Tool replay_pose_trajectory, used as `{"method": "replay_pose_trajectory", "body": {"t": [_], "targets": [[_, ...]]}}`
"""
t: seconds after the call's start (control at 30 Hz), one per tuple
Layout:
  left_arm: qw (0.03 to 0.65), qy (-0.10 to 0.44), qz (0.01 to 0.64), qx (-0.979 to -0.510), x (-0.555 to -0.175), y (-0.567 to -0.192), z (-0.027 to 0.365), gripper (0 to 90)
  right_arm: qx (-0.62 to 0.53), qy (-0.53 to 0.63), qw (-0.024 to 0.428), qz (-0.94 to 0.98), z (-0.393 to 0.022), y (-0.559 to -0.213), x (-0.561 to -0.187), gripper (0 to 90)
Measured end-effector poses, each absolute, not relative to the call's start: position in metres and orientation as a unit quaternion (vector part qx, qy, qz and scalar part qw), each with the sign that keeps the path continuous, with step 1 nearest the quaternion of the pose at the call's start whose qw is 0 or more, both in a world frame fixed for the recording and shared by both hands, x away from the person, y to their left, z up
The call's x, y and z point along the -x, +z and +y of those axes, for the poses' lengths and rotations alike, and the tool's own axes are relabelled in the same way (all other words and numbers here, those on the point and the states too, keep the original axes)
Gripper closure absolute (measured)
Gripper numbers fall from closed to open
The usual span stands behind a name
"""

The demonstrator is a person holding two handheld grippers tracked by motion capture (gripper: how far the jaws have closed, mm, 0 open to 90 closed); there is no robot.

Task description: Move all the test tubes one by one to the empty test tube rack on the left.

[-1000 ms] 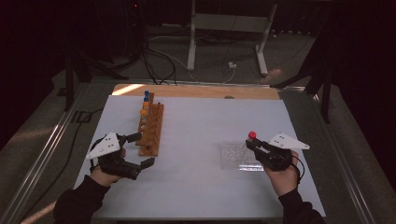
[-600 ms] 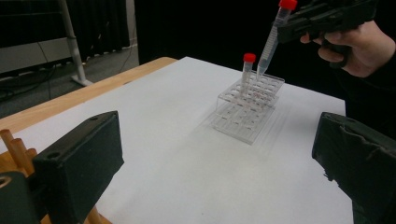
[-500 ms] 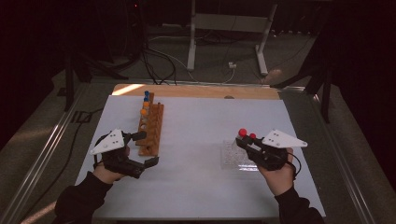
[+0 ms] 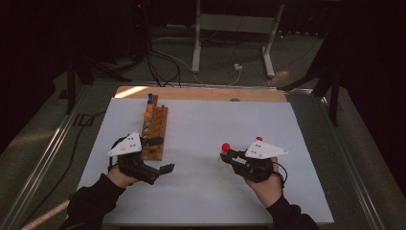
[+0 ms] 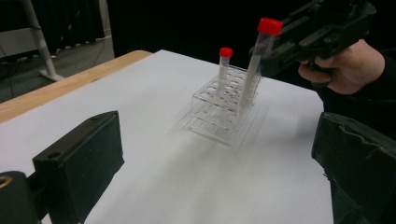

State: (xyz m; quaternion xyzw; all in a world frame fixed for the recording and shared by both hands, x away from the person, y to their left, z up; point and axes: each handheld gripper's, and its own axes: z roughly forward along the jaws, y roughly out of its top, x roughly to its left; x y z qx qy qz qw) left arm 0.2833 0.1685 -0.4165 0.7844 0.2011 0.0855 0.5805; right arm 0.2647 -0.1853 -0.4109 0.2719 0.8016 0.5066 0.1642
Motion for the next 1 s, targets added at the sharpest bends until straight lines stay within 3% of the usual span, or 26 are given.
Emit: {"method": "replay_pose_trajectory", "body": {"t": [0.43,1.0], "targets": [[0.582,0.067,0.178,-0.791,-0.285,-0.418,0.142,9.1,-0.241,0.506,0.131,0.817,-0.154,-0.421,-0.260,74.7],[0.581,0.050,0.144,-0.799,-0.284,-0.422,0.111,46.7,-0.224,0.498,0.111,0.831,-0.136,-0.430,-0.256,74.7]]}}
